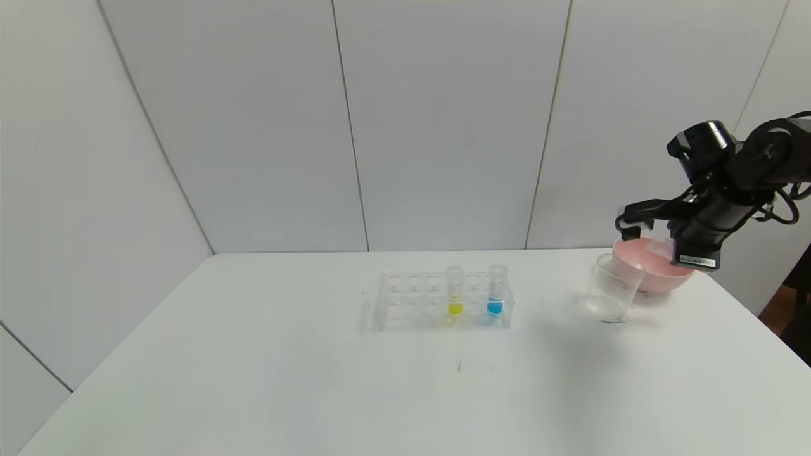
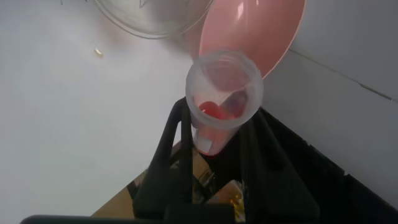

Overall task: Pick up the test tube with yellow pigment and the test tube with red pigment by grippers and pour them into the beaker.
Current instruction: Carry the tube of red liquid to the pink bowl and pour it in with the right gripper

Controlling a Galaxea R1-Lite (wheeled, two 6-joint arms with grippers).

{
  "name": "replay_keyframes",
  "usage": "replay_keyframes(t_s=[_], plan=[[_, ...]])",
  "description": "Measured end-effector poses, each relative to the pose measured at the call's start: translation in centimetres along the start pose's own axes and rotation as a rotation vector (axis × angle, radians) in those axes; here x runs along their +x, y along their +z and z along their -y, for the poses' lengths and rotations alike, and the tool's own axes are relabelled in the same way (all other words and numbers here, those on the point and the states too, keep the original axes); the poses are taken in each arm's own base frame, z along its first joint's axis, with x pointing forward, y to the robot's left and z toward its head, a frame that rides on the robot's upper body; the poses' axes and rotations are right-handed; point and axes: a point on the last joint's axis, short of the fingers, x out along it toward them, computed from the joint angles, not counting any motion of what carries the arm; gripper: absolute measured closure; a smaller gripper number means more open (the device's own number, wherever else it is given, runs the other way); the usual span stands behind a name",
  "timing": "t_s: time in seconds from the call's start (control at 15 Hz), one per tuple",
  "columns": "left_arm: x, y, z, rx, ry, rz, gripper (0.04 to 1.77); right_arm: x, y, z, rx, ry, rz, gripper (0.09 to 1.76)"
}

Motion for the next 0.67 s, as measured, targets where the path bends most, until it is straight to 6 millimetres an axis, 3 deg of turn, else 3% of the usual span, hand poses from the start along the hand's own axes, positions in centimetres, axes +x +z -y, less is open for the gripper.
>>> replay_keyframes(t_s=[0.67], plan=[[0.0, 0.0, 0.0, 0.0, 0.0, 0.0, 0.09, 0.0, 2.0, -1.3, -0.076, -0.034, -0.142, 1.34]])
